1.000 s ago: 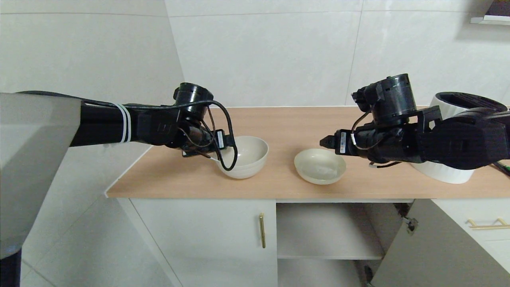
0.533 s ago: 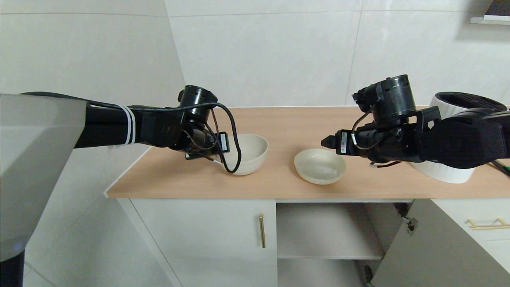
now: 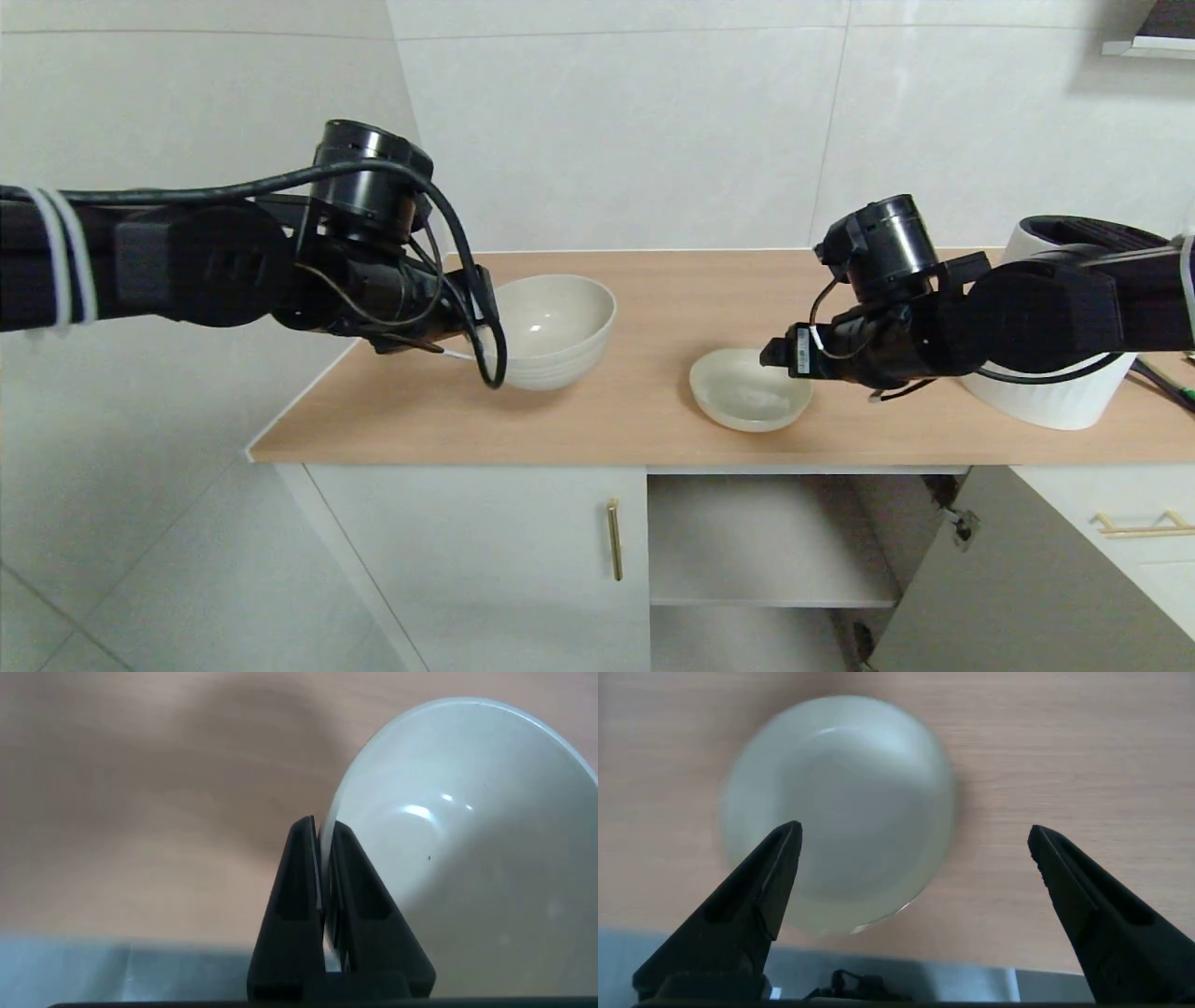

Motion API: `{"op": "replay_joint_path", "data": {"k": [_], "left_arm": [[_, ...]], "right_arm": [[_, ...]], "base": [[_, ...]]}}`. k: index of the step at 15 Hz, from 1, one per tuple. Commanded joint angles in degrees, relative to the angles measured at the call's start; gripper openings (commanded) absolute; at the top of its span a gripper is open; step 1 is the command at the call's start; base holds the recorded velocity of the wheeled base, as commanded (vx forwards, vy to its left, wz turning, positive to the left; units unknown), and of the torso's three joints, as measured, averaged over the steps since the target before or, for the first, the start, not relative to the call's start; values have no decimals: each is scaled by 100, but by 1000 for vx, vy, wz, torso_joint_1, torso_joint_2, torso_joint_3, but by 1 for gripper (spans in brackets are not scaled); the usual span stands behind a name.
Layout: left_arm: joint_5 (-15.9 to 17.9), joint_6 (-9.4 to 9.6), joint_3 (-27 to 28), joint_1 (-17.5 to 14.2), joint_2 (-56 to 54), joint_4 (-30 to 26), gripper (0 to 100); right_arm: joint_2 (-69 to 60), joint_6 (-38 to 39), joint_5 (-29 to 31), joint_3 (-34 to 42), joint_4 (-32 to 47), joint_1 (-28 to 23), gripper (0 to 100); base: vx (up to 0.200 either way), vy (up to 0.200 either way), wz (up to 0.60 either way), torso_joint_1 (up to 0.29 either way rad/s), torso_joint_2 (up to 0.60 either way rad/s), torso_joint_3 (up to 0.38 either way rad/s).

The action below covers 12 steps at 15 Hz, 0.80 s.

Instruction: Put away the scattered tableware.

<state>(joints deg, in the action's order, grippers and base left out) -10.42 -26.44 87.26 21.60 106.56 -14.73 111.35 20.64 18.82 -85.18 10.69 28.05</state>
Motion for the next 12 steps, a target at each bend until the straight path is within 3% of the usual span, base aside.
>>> {"op": "replay_joint_path", "data": {"k": [1,9,10,12], "left_arm": [[40,7,-473,134,-874,14,0],[49,25,-526,248,-953,22,0],[49,25,-517,248,-953,22,0],[49,25,-526,248,-970,49,0]], "right_arm": [[414,98,166,-315,109,-63,100],[994,116,236,-588,91,-265,100],[994,116,227,-588,82,-265,0],[1003,195,183,-588,82,-265,0]], "base": [[0,0,0,0,0,0],[0,0,0,0,0,0],[0,0,0,0,0,0],[0,0,0,0,0,0]]}}
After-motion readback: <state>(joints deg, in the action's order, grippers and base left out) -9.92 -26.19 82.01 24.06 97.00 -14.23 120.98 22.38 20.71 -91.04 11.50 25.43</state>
